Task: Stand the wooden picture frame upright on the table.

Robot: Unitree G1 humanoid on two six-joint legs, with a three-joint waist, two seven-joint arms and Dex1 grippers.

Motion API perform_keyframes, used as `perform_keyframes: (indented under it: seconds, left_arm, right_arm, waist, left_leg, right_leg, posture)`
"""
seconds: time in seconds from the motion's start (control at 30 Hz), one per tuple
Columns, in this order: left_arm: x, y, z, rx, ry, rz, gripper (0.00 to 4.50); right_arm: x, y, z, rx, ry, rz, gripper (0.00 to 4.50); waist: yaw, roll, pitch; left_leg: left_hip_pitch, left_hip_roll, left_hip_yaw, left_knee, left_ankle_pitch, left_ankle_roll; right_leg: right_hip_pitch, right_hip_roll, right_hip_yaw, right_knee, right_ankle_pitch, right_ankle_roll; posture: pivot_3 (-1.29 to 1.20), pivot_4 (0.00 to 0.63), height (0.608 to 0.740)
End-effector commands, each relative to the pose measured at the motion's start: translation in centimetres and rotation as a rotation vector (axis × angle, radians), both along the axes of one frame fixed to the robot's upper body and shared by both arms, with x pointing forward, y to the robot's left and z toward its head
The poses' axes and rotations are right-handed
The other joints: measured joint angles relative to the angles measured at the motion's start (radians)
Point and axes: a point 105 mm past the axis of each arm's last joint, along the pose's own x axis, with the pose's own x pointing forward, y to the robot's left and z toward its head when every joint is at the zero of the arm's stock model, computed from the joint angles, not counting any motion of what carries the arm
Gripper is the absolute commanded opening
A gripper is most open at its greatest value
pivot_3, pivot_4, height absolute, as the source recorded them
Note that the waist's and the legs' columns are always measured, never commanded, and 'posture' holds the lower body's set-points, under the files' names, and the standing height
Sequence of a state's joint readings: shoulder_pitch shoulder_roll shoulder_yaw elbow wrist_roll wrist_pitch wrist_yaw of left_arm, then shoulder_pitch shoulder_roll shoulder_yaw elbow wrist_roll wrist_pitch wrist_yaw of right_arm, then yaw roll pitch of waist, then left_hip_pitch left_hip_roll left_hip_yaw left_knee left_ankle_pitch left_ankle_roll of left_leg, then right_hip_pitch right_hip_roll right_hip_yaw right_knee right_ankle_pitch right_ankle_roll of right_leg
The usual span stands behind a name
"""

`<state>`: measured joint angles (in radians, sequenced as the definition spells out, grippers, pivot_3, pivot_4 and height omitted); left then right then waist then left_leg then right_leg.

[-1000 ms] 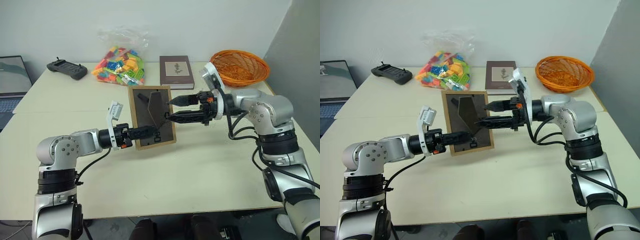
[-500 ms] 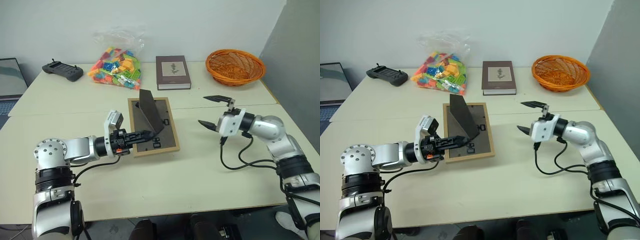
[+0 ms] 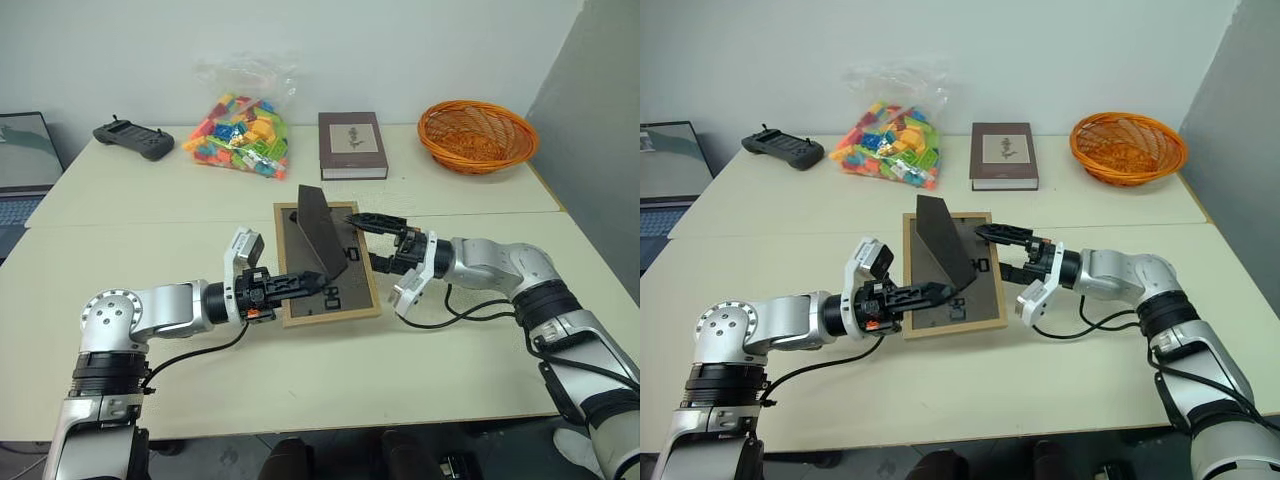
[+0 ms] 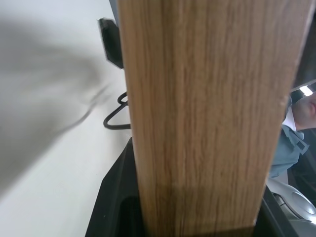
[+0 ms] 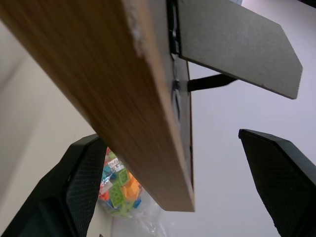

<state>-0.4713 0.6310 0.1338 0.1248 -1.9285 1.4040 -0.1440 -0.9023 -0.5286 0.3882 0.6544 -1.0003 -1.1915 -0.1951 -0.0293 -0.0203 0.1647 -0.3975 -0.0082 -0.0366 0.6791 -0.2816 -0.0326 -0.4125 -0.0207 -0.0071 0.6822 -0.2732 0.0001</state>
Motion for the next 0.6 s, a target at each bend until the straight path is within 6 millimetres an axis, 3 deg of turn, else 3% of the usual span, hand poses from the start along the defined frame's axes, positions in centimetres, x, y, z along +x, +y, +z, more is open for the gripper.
perform_keyframes:
  seconds: [0.03,0.27,0.37,0.43,0.53,0.6]
  left_arm:
    - [-0.5,-0.3,1.5,-0.064,-0.051,-0.022,1.21]
    - [-0.7,-0.3,1.0,-0.051,-0.037,-0.025,1.21]
    - [-0.8,-0.4,0.9,-0.053,-0.035,-0.029,1.21]
    - [-0.7,-0.4,0.9,-0.048,-0.041,-0.012,1.87]
    - [0.5,0.3,1.0,-0.017,-0.042,0.079,2.44]
    - [1.7,1.5,2.0,-0.02,-0.066,0.154,2.87]
  right_arm:
    - [0.0,0.5,1.6,0.041,-0.047,0.03,3.43]
    - [-0.1,0.1,2.8,0.073,-0.087,0.048,1.61]
    - [-0.6,0.3,3.1,0.086,-0.093,0.076,1.47]
    - [-0.7,0.2,3.1,0.088,-0.092,0.083,1.46]
    - [-0.8,-0.3,3.1,0.086,-0.085,0.08,1.3]
    - [-0.6,-1.1,3.1,0.083,-0.065,0.062,1.3]
  waist:
    - [-0.001,0.0,0.0]
    - [-0.001,0.0,0.0]
    - [-0.001,0.0,0.0]
    - [0.0,0.0,0.0]
    - [0.001,0.0,0.0]
    - [0.001,0.0,0.0]
  left_leg:
    - [0.0,0.0,0.0,0.0,0.0,0.0]
    - [0.0,0.0,0.0,0.0,0.0,0.0]
    - [0.001,0.0,0.0,0.0,0.0,0.0]
    - [0.0,0.0,0.0,0.0,0.0,0.0]
    - [0.0,0.0,0.0,0.0,0.0,0.0]
    - [0.001,0.0,0.0,0.0,0.0,0.0]
  right_leg:
    - [0.0,0.0,0.0,0.0,0.0,0.0]
    - [0.001,0.0,0.0,0.0,0.0,0.0]
    - [0.001,0.0,0.0,0.0,0.0,0.0]
    - [0.001,0.0,0.0,0.0,0.0,0.0]
    - [0.001,0.0,0.0,0.0,0.0,0.0]
    - [0.002,0.0,0.0,0.0,0.0,0.0]
  posture:
    - [0.0,0.15,0.74]
    - [0.0,0.15,0.74]
    - [0.0,0.15,0.74]
    - [0.0,0.15,0.74]
    - [0.0,0.15,0.74]
    - [0.0,0.15,0.74]
